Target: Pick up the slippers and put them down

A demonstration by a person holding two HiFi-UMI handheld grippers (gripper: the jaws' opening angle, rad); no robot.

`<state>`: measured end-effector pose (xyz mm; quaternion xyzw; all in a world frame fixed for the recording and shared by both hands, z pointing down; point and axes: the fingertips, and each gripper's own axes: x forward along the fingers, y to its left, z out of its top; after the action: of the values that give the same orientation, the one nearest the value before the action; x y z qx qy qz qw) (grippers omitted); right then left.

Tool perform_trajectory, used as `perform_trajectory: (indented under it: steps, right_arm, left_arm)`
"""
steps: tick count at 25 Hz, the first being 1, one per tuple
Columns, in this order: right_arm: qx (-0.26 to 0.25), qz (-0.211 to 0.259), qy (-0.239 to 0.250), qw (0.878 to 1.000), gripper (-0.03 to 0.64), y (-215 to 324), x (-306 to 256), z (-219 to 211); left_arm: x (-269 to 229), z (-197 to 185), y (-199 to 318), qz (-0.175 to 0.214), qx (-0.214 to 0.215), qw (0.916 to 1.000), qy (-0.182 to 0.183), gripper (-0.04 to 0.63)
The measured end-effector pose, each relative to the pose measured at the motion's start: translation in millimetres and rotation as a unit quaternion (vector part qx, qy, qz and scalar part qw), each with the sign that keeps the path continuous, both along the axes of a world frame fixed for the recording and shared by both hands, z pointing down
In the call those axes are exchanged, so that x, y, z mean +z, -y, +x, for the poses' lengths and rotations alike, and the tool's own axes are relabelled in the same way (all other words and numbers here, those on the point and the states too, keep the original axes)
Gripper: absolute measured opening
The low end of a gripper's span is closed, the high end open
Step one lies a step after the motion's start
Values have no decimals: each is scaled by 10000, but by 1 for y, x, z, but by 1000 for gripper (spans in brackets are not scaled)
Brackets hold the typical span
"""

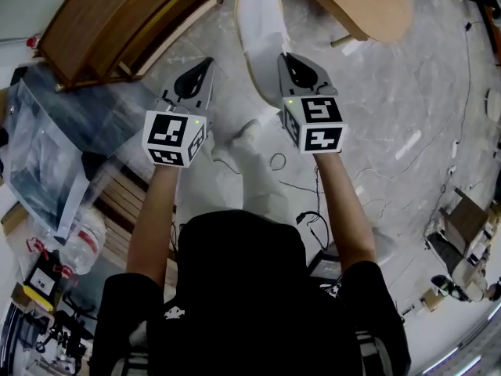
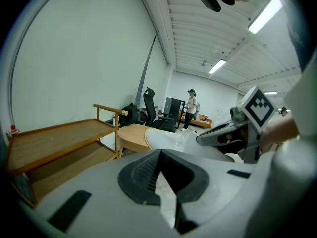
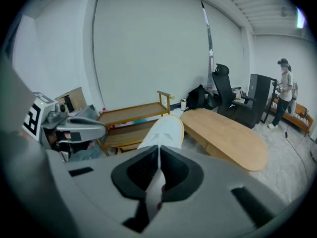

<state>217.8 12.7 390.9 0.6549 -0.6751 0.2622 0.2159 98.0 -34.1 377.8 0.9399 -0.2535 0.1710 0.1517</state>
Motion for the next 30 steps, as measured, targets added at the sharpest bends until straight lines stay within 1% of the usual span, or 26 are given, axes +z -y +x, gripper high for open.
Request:
perform_trajectory:
  steps: [7,11,17,22,30]
  right_arm:
    - [59,-90,105,9999,6,3,76,15]
    - [-20,-147,30,9999,6,11,121,24]
    - [-13,-131,3,9999,6,25,182,33]
    - [73,-238,-22,9997,6,24,237,47]
    - [198,-123,-69,9997,6,24,312,63]
  left_arm:
    - [79,20,7,-104,50,9999,98,6]
    - [124,31,11,-148,78,9997,164,6]
    - [189,42,19,-248,108,9995,150,6]
    - [242,53,24,-292,174,9993,126,6]
    - [318,72,26,-208,314,9993,64,6]
